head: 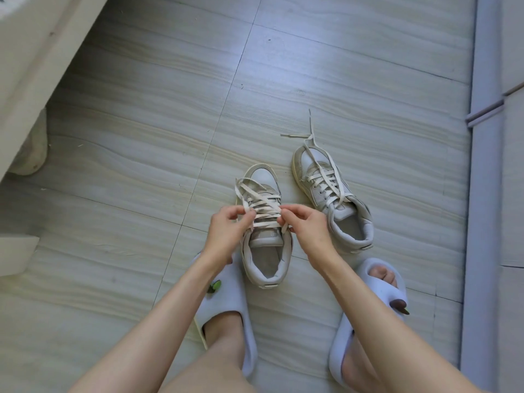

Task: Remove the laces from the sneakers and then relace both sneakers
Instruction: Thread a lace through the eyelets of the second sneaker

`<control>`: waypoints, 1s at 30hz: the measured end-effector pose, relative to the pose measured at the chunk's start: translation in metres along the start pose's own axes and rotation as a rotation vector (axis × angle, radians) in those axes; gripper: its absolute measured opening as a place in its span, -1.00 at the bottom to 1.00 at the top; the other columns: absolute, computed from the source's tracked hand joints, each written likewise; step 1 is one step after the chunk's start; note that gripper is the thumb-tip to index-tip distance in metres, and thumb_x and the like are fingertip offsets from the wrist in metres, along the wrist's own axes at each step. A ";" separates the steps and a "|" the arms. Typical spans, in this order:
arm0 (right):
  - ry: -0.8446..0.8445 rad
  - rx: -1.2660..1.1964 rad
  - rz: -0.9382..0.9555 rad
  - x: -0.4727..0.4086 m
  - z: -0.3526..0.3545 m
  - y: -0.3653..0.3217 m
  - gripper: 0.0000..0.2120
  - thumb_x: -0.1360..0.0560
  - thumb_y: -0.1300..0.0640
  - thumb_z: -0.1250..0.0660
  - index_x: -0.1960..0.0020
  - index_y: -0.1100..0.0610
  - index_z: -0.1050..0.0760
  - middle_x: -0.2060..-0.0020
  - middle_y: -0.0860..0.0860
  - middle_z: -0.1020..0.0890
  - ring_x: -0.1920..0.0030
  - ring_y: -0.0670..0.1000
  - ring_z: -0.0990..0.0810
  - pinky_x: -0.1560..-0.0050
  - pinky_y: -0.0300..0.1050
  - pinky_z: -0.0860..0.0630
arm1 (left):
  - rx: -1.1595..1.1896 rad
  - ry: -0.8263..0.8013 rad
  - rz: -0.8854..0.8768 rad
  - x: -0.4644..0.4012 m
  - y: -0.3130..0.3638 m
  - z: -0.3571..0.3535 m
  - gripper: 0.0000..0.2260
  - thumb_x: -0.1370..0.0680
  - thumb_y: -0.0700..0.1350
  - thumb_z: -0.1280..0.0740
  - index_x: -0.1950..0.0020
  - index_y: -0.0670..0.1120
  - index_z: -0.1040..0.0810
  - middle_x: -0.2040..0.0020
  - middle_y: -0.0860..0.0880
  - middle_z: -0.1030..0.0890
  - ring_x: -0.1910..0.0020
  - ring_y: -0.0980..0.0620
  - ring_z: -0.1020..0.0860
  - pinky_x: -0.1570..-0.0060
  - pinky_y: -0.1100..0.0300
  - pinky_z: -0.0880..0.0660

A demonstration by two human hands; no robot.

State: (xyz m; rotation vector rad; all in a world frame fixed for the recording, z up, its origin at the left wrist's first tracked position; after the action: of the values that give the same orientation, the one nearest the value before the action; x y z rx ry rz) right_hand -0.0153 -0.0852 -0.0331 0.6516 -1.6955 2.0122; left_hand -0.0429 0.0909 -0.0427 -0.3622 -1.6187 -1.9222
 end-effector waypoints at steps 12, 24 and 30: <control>-0.301 0.560 0.199 0.013 -0.072 -0.019 -0.71 -0.49 0.10 -0.36 0.38 0.15 -0.50 0.48 0.04 -0.46 0.40 -0.09 -0.42 0.31 -0.17 -0.34 | 0.120 -0.153 -0.244 -0.021 0.104 0.022 -0.90 -0.56 -0.18 -0.30 0.08 -0.09 -0.61 0.25 0.01 -0.69 0.21 0.09 -0.65 0.09 0.26 -0.58; -0.268 0.742 0.299 0.007 -0.021 -0.047 -0.87 -0.48 0.29 -0.29 0.13 0.11 -0.56 0.40 -0.16 -0.47 0.34 -0.16 -0.43 0.30 -0.37 -0.31 | -0.044 -0.309 -0.029 -0.016 0.031 -0.010 -0.79 -0.63 -0.23 -0.13 -0.11 -0.22 -0.55 0.14 -0.06 -0.64 0.20 0.10 -0.60 0.15 0.33 -0.51; -0.125 0.567 0.315 0.007 -0.015 -0.056 -0.81 -0.44 0.37 -0.26 0.08 0.19 -0.61 0.15 0.09 -0.64 0.11 0.02 -0.57 0.06 -0.17 -0.46 | -0.186 -0.386 -0.101 -0.010 0.026 -0.030 -0.75 -0.55 -0.37 -0.22 -0.17 -0.24 -0.55 0.16 -0.04 -0.60 0.39 0.16 -0.45 0.27 0.29 -0.42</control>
State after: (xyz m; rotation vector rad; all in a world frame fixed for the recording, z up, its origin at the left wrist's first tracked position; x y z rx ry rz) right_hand 0.0113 -0.0608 0.0124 0.7337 -1.3474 2.7710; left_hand -0.0142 0.0622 -0.0344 -0.7812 -1.7230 -2.1878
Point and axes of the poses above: each hand's wrist, its own x-axis away from the middle knuckle, its own z-axis out of the back of the hand, y = z × x, the point moved 9 cm from there along -x, towards the middle knuckle
